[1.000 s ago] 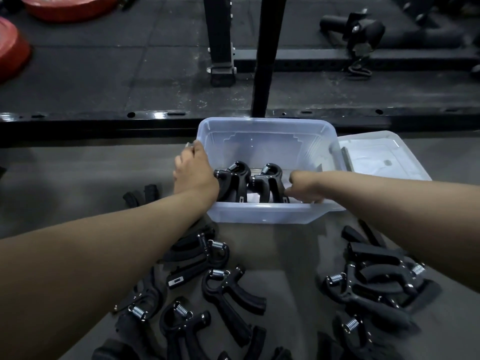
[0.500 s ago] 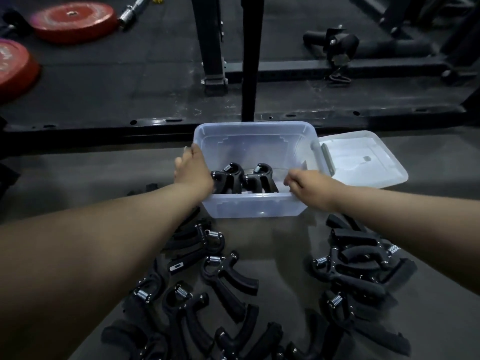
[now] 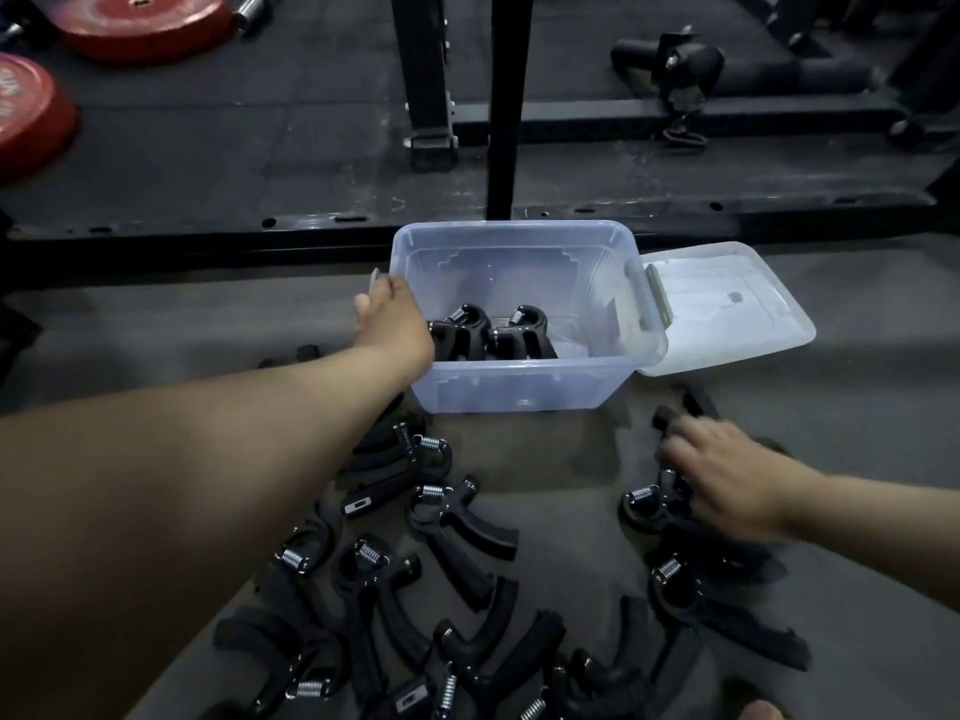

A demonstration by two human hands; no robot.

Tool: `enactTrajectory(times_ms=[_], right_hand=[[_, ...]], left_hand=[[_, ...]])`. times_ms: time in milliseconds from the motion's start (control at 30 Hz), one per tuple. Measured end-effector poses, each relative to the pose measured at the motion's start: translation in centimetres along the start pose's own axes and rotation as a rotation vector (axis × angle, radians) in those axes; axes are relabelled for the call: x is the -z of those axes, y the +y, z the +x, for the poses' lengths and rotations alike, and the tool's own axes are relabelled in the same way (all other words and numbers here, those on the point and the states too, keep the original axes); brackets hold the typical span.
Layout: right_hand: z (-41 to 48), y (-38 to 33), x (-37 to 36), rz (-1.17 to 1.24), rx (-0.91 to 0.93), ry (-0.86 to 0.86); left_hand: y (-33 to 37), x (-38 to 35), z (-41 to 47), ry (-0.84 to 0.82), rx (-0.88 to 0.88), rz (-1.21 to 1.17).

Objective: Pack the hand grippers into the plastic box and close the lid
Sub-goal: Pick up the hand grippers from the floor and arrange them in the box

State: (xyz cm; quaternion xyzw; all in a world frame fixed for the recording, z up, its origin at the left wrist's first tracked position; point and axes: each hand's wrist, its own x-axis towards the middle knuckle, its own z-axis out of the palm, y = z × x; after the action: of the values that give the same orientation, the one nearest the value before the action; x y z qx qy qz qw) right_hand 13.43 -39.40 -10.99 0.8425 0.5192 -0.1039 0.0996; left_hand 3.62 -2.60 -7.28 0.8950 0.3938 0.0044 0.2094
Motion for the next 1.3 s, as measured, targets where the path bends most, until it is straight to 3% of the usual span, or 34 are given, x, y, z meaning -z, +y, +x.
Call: enactTrajectory(times_ms=[133,267,567,733,833,900,967,1133,1300], right_hand=[[-1.4,-0.7,-3.5,-0.072,-0.266,-0.485],[0.5,-0.5,-2.7,-0.12,-0.195,-0.633],[0.1,0.9,-2.5,-0.098,-0.072,-0.487],[0.3,2.4,-2.0,0.277,-0.167,-0.379],[0.5,4.1,-2.2,0.108,-0.227,-0.231],[0.7,4.3,-2.5,0.058,-0.382,-0.355],[1.1,4.0,-3.1,0.004,-0.402,-0.504],[2.3,3.4,-2.0,-0.191,-0.148,-0.448],[3.5,0.2,-0.5,-0.061,0.005,-0.588]], left_hand=[[0.4,0.0,0.0,0.023,-0.017,0.055],[0.6,-0.3,-0.2,0.021,-0.049,0.055],[0.7,-1.1,0.4,0.042,-0.062,0.113],[0.9,-1.3,0.4,0.052,-0.042,0.092],[0.8,-1.3,0.1,0.045,-0.057,0.062],[1.0,-1.3,0.0,0.037,-0.054,0.065],[1.2,-1.1,-0.2,0.033,-0.039,0.082],[1.6,-0.9,-0.4,0.02,-0.027,0.112],[1.4,-0.9,-0.2,0.025,-0.03,0.087]])
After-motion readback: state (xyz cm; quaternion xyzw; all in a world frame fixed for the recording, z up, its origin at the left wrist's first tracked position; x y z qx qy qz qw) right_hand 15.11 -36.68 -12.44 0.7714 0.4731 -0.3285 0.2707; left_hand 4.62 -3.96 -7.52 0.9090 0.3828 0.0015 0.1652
